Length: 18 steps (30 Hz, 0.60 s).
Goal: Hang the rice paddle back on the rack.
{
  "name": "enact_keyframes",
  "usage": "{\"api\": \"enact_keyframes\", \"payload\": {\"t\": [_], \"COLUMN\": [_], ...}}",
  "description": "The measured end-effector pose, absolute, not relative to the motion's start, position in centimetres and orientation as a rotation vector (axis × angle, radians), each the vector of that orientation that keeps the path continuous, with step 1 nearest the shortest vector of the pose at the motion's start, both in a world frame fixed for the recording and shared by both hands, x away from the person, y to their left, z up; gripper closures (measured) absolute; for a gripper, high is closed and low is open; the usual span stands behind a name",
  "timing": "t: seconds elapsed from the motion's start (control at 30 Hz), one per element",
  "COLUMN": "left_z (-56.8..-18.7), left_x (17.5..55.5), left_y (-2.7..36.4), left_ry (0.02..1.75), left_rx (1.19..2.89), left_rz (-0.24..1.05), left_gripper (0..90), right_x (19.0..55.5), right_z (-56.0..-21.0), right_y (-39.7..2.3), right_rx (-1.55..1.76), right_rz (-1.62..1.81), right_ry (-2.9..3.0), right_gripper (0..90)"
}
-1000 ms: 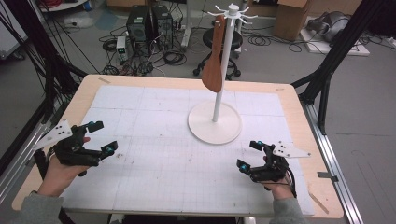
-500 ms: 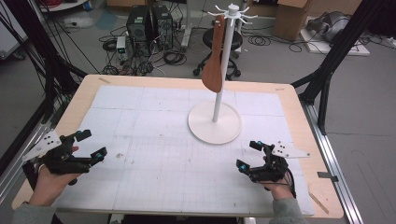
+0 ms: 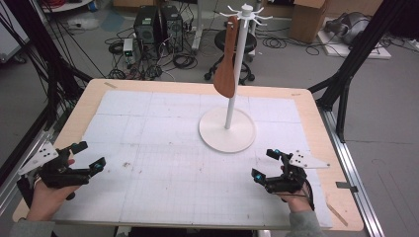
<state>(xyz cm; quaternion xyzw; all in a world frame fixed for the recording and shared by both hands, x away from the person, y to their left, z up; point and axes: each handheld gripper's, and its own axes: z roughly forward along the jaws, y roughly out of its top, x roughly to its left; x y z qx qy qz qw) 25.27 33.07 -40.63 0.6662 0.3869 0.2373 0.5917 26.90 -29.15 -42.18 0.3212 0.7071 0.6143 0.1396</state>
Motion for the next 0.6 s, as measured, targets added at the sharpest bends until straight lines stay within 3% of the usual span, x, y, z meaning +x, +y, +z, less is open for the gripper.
{"api": "enact_keyframes", "payload": {"t": [0.6], "left_z": [-41.34], "left_x": [25.36], "left_y": [33.19], "left_ry": [0.959], "left_rx": [1.531], "left_rz": [0.577], "left_gripper": [1.8], "right_x": [26.77], "right_z": [-42.22], "right_y": [-29.82], "right_rx": [0.970], "right_rz": [1.726], "right_ry": [1.994], "right_gripper": [0.0]}}
